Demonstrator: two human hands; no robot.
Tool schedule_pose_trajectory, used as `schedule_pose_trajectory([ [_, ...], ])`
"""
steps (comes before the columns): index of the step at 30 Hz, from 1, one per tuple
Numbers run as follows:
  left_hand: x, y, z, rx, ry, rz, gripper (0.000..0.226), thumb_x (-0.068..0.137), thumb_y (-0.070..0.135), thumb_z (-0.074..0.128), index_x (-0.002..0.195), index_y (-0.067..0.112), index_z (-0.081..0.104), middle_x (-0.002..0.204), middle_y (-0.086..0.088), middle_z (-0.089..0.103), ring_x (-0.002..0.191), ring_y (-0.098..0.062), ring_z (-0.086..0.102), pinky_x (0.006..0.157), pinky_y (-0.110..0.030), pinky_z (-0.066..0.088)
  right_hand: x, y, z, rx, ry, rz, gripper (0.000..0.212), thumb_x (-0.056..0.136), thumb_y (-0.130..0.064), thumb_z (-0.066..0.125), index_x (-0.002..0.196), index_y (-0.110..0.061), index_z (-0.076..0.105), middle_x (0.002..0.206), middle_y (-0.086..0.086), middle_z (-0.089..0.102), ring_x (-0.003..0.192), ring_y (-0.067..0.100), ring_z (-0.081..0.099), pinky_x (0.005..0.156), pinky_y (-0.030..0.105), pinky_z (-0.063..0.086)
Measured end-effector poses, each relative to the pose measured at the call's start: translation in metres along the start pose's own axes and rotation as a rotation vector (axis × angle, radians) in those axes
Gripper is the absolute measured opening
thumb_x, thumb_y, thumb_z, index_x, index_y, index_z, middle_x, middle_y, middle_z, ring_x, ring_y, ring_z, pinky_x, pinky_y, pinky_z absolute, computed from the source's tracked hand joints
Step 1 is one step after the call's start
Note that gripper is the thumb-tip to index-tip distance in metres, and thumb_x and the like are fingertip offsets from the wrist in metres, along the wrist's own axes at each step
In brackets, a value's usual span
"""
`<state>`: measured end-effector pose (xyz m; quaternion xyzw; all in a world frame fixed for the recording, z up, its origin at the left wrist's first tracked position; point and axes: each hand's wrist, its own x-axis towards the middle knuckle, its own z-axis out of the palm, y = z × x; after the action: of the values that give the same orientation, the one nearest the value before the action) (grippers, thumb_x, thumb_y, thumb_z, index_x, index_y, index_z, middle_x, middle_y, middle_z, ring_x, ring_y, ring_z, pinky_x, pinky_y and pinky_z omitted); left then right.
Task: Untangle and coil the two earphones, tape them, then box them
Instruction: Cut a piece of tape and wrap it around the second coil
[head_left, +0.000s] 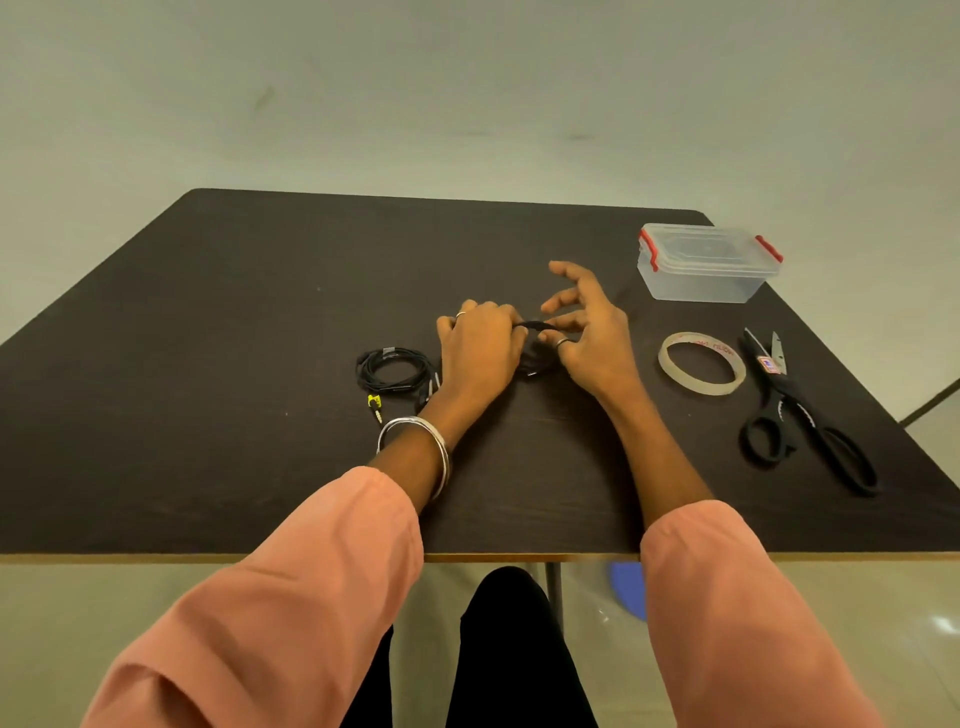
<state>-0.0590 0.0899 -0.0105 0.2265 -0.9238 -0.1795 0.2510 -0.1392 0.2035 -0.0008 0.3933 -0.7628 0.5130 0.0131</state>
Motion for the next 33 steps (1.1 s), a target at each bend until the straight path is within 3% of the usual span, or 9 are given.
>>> schedule_pose_trajectory([
  [2, 0.0, -0.001, 0.001, -0.108, -0.014, -0.015, 0.019, 0.095, 0.027, 0.052, 0.105, 0.019, 0.066, 0.095, 0.001, 0.069, 0.1, -0.019, 0.057, 0.088, -0.036, 0.033, 0.0, 0.001, 0.0, -0.005, 0.033, -0.016, 0.073, 0.078, 0.014, 0.065, 0.135, -0.025, 0.042, 0.1, 0.007, 0.059, 0.077, 0.014, 0.068, 0.074, 0.025, 0.058],
  [4, -0.001, -0.004, 0.001, -0.309, -0.035, -0.05, 0.017, 0.093, 0.025, 0.057, 0.101, 0.018, 0.069, 0.088, 0.0, 0.072, 0.09, -0.018, 0.064, 0.089, -0.036, 0.045, -0.001, 0.0, -0.001, 0.022, 0.057, -0.019, 0.072, 0.078, 0.013, 0.066, 0.134, -0.024, 0.043, 0.099, 0.005, 0.061, 0.076, 0.011, 0.068, 0.073, 0.024, 0.057],
  [7, -0.002, -0.005, -0.006, -0.483, -0.037, -0.102, 0.018, 0.092, 0.018, 0.061, 0.103, 0.01, 0.073, 0.089, -0.005, 0.074, 0.087, -0.017, 0.068, 0.085, -0.028, 0.051, -0.002, 0.0, -0.003, 0.072, 0.071, -0.016, 0.072, 0.075, 0.002, 0.074, 0.133, -0.027, 0.042, 0.096, -0.002, 0.064, 0.09, 0.007, 0.066, 0.082, 0.024, 0.054],
  [11, -0.003, -0.005, -0.008, -0.482, -0.054, -0.11, 0.025, 0.09, 0.014, 0.063, 0.114, 0.009, 0.069, 0.11, -0.01, 0.071, 0.105, -0.018, 0.064, 0.095, -0.025, 0.046, -0.003, 0.0, -0.005, 0.066, 0.038, -0.038, 0.071, 0.076, -0.006, 0.076, 0.132, -0.032, 0.04, 0.091, -0.007, 0.067, 0.096, 0.002, 0.062, 0.086, 0.03, 0.046],
  [16, -0.003, -0.007, -0.009, -0.52, -0.097, -0.113, 0.032, 0.088, 0.011, 0.066, 0.119, 0.008, 0.066, 0.118, -0.011, 0.068, 0.113, -0.019, 0.061, 0.097, -0.02, 0.042, -0.002, 0.003, -0.001, 0.031, -0.005, -0.079, 0.069, 0.077, -0.001, 0.073, 0.135, -0.021, 0.042, 0.091, 0.0, 0.065, 0.093, -0.001, 0.06, 0.084, 0.006, 0.04],
  [19, -0.003, -0.008, -0.009, -0.546, -0.118, -0.095, 0.035, 0.087, 0.01, 0.067, 0.121, 0.008, 0.065, 0.12, -0.011, 0.067, 0.115, -0.019, 0.06, 0.101, -0.023, 0.043, -0.001, 0.003, -0.001, 0.017, -0.006, -0.096, 0.068, 0.078, 0.001, 0.072, 0.136, -0.02, 0.042, 0.092, 0.001, 0.064, 0.092, 0.0, 0.06, 0.084, 0.004, 0.041],
  [27, -0.004, -0.007, -0.006, -0.568, -0.062, -0.033, 0.027, 0.088, 0.013, 0.066, 0.115, 0.007, 0.068, 0.11, -0.01, 0.071, 0.102, -0.01, 0.062, 0.076, 0.004, 0.039, -0.002, -0.001, 0.0, -0.026, -0.031, -0.138, 0.07, 0.078, 0.007, 0.068, 0.137, -0.02, 0.042, 0.096, 0.003, 0.061, 0.09, -0.001, 0.059, 0.081, 0.006, 0.045],
  [33, -0.004, -0.007, -0.004, -0.514, -0.011, 0.012, 0.022, 0.089, 0.016, 0.066, 0.109, 0.01, 0.072, 0.1, -0.006, 0.074, 0.088, -0.007, 0.064, 0.072, -0.003, 0.042, -0.002, -0.001, -0.001, -0.037, -0.045, -0.154, 0.07, 0.078, 0.006, 0.068, 0.138, -0.019, 0.042, 0.097, 0.005, 0.062, 0.09, 0.002, 0.059, 0.081, 0.007, 0.045],
])
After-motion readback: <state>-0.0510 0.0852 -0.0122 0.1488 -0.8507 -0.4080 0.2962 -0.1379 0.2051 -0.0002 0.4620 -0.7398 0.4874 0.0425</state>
